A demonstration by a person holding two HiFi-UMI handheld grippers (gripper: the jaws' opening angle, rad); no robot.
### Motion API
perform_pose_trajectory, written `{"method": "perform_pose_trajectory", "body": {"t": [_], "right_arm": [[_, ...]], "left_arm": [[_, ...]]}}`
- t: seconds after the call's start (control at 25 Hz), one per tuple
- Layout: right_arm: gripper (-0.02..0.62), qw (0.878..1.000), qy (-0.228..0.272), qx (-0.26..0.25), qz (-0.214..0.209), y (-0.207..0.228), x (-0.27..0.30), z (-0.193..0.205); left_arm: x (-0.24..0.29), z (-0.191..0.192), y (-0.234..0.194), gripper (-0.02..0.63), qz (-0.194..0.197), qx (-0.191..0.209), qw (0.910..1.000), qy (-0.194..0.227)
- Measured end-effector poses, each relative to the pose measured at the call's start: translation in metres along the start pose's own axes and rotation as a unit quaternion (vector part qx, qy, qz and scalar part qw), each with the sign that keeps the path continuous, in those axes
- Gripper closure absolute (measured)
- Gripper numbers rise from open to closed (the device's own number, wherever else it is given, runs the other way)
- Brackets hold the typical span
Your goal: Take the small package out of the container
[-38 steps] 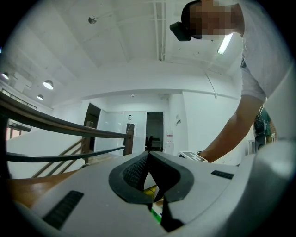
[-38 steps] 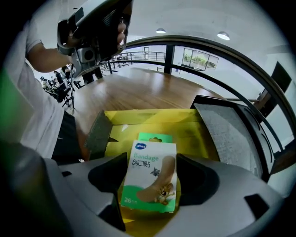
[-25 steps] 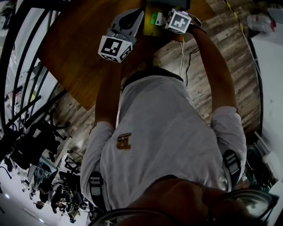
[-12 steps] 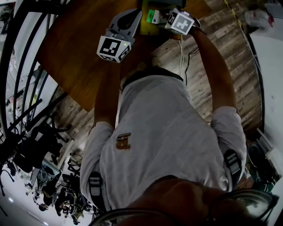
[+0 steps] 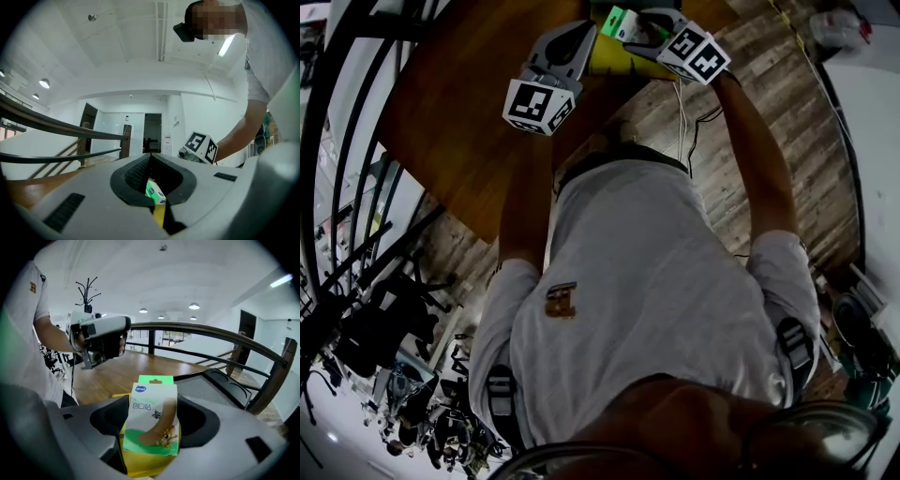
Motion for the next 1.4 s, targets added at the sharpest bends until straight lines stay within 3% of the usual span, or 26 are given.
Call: {"method": "perform_pose_trajectory", "body": {"t": [0.32, 0.72, 1.0, 1.4], "right_arm": [[0.295, 0.990, 0.132, 0.043, 0.023, -0.011, -0.045, -0.035], [0.295, 0.953, 0.288, 0.086, 0.024, -0.031, -0.091, -0.068], [0.295, 0.932, 0.351, 0.091, 0.016, -0.042, -0.107, -0.076], [0.295, 0.912, 0.402, 0.088, 0.000, -0.065, -0.120, -0.082]], "left_arm": [[0.003, -0.010, 0.004, 0.588, 0.002, -0.001, 0.9999, 0.011], [-0.007, -0.033, 0.003, 0.588, -0.004, 0.008, 0.9996, 0.026], [-0.010, -0.041, 0.002, 0.588, -0.004, 0.014, 0.9993, 0.036], [-0.013, -0.051, 0.005, 0.588, -0.003, 0.015, 0.9987, 0.050]]}}
Point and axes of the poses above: the fingertips, and each gripper's own axes: x forward along the fingers, y to its right, z out of its underside, the point moved 4 cm from there along -x, backward along the fingers, and after that the axes turned 15 degrees about x, right-handed, at the moved point
